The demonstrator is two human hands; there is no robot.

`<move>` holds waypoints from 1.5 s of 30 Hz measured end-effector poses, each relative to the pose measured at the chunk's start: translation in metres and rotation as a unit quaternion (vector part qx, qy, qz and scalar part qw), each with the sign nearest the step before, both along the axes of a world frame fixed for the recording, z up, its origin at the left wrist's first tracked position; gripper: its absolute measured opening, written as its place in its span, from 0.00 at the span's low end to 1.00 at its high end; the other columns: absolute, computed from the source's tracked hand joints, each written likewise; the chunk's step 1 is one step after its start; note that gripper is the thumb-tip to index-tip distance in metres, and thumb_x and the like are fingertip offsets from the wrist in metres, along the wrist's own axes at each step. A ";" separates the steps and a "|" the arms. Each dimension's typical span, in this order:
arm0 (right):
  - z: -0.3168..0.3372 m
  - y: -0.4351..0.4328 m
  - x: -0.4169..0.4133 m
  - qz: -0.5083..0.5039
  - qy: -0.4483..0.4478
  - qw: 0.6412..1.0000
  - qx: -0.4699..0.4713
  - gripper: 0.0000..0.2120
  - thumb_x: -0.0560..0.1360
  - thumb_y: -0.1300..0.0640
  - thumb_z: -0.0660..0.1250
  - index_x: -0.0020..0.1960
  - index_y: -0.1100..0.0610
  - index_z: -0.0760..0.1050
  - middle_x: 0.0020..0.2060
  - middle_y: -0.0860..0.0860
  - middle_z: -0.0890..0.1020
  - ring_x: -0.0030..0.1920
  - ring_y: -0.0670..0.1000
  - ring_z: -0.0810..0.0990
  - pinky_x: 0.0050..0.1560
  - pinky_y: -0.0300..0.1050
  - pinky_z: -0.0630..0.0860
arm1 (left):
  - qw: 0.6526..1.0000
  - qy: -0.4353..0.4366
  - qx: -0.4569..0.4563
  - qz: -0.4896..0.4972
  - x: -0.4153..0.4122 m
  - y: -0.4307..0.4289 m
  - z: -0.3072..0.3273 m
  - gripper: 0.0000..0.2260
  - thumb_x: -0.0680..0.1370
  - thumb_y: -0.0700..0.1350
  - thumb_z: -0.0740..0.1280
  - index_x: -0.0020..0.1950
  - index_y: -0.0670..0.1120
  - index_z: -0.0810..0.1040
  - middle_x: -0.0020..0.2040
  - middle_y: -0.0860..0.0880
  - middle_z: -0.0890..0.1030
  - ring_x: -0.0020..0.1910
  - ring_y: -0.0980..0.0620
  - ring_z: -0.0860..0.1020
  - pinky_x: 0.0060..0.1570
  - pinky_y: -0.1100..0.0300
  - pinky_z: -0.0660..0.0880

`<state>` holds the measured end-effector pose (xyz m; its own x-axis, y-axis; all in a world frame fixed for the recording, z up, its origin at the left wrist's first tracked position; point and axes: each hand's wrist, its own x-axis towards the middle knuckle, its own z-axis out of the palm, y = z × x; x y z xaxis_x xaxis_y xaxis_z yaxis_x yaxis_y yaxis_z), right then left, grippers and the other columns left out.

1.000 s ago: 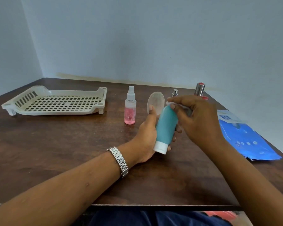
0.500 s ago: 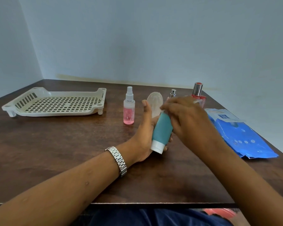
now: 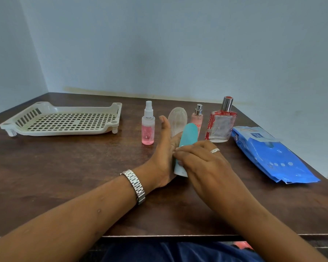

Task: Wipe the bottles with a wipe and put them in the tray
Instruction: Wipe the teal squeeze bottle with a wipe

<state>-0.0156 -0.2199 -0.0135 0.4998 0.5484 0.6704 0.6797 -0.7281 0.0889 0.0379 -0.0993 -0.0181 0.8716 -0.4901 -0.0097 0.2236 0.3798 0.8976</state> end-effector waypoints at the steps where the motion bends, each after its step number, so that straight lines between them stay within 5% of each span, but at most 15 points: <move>1: -0.001 0.000 -0.002 0.003 0.019 1.000 0.018 0.13 0.70 0.65 0.68 0.54 0.58 0.77 0.46 0.51 0.81 0.47 0.49 0.72 0.51 0.38 0.69 | 1.000 0.003 0.010 0.003 0.000 0.001 0.000 0.41 0.69 0.75 0.41 0.58 0.48 0.77 0.41 0.47 0.80 0.42 0.53 0.79 0.45 0.59 0.77; 5: 0.002 0.001 -0.006 -0.003 0.092 0.995 0.046 0.21 0.70 0.64 0.71 0.56 0.50 0.67 0.44 0.49 0.80 0.47 0.44 0.70 0.47 0.34 0.68 | 1.000 0.007 0.022 0.010 -0.003 0.003 0.001 0.39 0.72 0.73 0.39 0.58 0.49 0.77 0.41 0.47 0.83 0.42 0.53 0.82 0.43 0.59 0.79; 10: 0.021 -0.005 0.014 -0.014 0.121 0.988 0.096 0.14 0.75 0.58 0.67 0.53 0.45 0.64 0.47 0.49 0.77 0.45 0.45 0.73 0.40 0.31 0.68 | 1.000 -0.003 0.000 0.020 -0.003 -0.001 0.000 0.42 0.69 0.75 0.42 0.55 0.44 0.78 0.45 0.44 0.80 0.43 0.48 0.79 0.42 0.55 0.76; 16: 0.037 -0.012 0.040 -0.038 0.112 0.961 0.250 0.10 0.73 0.62 0.68 0.51 0.52 0.72 0.46 0.46 0.80 0.46 0.45 0.78 0.44 0.26 0.69 | 1.000 -0.003 0.007 0.010 0.003 -0.001 -0.003 0.41 0.69 0.75 0.41 0.51 0.45 0.78 0.38 0.44 0.78 0.33 0.50 0.75 0.28 0.62 0.71; 23: 0.020 0.004 0.021 -0.025 0.056 0.987 0.150 0.08 0.73 0.61 0.68 0.51 0.53 0.75 0.42 0.48 0.79 0.42 0.40 0.69 0.39 0.27 0.66 | 0.999 -0.010 -0.013 0.046 0.004 -0.003 -0.006 0.28 0.76 0.69 0.50 0.45 0.50 0.81 0.39 0.46 0.81 0.40 0.48 0.78 0.42 0.54 0.70; 27: 0.028 -0.004 0.038 -0.060 0.075 0.958 0.269 0.09 0.74 0.62 0.67 0.53 0.54 0.79 0.46 0.48 0.82 0.47 0.47 0.77 0.46 0.33 0.70 | 0.998 -0.032 0.016 0.041 0.002 -0.003 -0.003 0.28 0.70 0.69 0.55 0.49 0.47 0.79 0.37 0.46 0.78 0.33 0.49 0.75 0.29 0.61 0.70; 31: 0.023 -0.006 0.034 -0.056 0.087 0.943 0.317 0.07 0.74 0.62 0.68 0.52 0.55 0.80 0.42 0.43 0.80 0.44 0.41 0.77 0.44 0.28 0.70 | 0.997 -0.059 -0.002 0.048 0.002 -0.003 -0.002 0.23 0.72 0.63 0.58 0.51 0.45 0.76 0.34 0.46 0.76 0.30 0.51 0.73 0.24 0.64 0.69; 36: 0.016 -0.003 0.028 -0.048 0.141 0.922 0.356 0.03 0.74 0.60 0.68 0.48 0.54 0.79 0.38 0.42 0.80 0.40 0.38 0.77 0.37 0.25 0.70 | 0.996 -0.054 -0.020 0.072 0.000 -0.002 0.000 0.23 0.71 0.63 0.57 0.52 0.46 0.76 0.37 0.46 0.77 0.31 0.51 0.73 0.25 0.63 0.69; 40: 0.010 0.004 0.017 -0.024 0.178 0.907 0.382 0.04 0.73 0.62 0.69 0.46 0.54 0.78 0.36 0.40 0.79 0.36 0.34 0.77 0.34 0.23 0.68 | 0.993 -0.038 -0.039 0.106 0.000 0.001 0.005 0.34 0.70 0.68 0.54 0.60 0.42 0.75 0.44 0.44 0.78 0.36 0.50 0.75 0.27 0.63 0.70; 45: 0.004 0.003 0.009 -0.029 0.195 0.902 0.383 0.05 0.72 0.61 0.71 0.44 0.52 0.78 0.35 0.41 0.80 0.37 0.36 0.78 0.35 0.24 0.69 | 0.989 -0.004 -0.052 0.141 -0.001 0.000 0.006 0.42 0.70 0.71 0.58 0.69 0.39 0.70 0.56 0.38 0.75 0.51 0.41 0.76 0.45 0.53 0.73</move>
